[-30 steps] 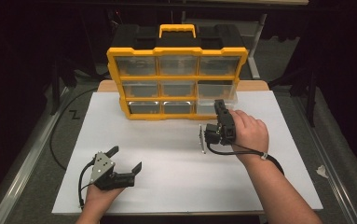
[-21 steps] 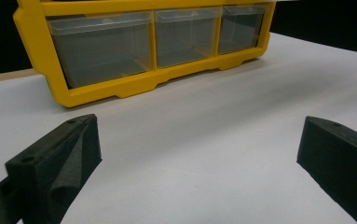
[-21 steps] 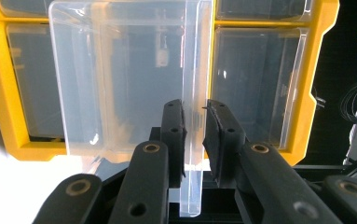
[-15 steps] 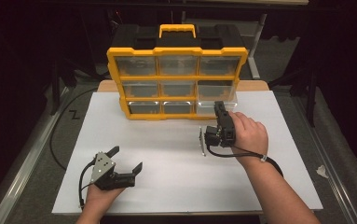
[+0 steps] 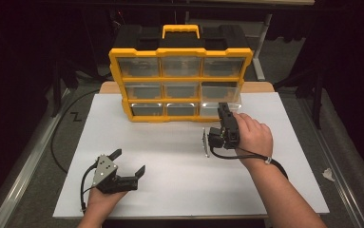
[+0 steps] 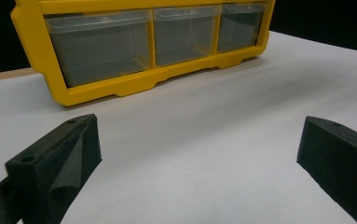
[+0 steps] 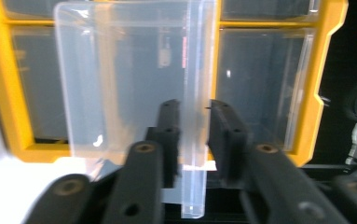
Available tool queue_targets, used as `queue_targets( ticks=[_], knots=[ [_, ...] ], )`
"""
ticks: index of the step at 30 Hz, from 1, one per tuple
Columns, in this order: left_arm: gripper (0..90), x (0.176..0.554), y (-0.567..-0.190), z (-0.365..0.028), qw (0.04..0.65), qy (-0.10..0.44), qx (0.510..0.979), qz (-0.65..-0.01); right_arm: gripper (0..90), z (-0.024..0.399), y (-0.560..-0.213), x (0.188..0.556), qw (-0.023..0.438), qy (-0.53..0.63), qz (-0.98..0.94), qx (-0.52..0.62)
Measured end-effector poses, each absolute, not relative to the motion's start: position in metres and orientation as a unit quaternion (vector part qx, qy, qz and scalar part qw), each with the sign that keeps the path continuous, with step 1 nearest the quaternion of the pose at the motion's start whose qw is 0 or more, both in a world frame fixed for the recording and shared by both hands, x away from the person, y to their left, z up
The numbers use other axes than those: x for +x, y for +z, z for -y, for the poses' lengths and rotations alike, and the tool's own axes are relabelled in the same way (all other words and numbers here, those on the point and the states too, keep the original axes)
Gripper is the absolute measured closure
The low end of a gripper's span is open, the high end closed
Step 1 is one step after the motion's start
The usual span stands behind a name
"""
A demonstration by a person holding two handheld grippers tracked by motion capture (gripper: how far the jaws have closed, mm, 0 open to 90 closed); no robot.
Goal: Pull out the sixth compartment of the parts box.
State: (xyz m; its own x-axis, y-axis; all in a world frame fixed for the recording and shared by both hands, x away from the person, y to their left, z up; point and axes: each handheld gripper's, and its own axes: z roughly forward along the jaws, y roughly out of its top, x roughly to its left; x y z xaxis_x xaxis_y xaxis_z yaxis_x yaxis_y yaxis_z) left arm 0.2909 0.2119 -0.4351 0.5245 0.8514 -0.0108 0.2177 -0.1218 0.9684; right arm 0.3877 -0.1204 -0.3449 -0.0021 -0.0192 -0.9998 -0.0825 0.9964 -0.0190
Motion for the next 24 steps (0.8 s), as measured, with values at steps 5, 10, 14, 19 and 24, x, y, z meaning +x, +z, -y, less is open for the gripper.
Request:
queue_targets(
  ticks=[5,10,14,19,24],
  knots=[
    [0.3,0.291,-0.435,-0.212,0.536,0.295,0.689,-0.388,63.9,0.125,-0.344,0.380,0.696,0.033,-0.717,-0.031],
    [0.3,0.290,-0.435,-0.212,0.537,0.295,0.688,-0.388,54.2,0.129,-0.347,0.370,0.685,0.040,-0.727,-0.030],
    [0.3,0.291,-0.435,-0.211,0.536,0.295,0.689,-0.388,49.5,0.133,-0.354,0.363,0.679,0.041,-0.733,-0.033],
    [0.3,0.291,-0.435,-0.211,0.537,0.295,0.689,-0.387,46.4,0.139,-0.370,0.358,0.665,0.037,-0.746,-0.033],
    [0.3,0.290,-0.435,-0.211,0.536,0.295,0.690,-0.387,44.9,0.145,-0.389,0.353,0.651,0.034,-0.758,-0.031]
  ],
)
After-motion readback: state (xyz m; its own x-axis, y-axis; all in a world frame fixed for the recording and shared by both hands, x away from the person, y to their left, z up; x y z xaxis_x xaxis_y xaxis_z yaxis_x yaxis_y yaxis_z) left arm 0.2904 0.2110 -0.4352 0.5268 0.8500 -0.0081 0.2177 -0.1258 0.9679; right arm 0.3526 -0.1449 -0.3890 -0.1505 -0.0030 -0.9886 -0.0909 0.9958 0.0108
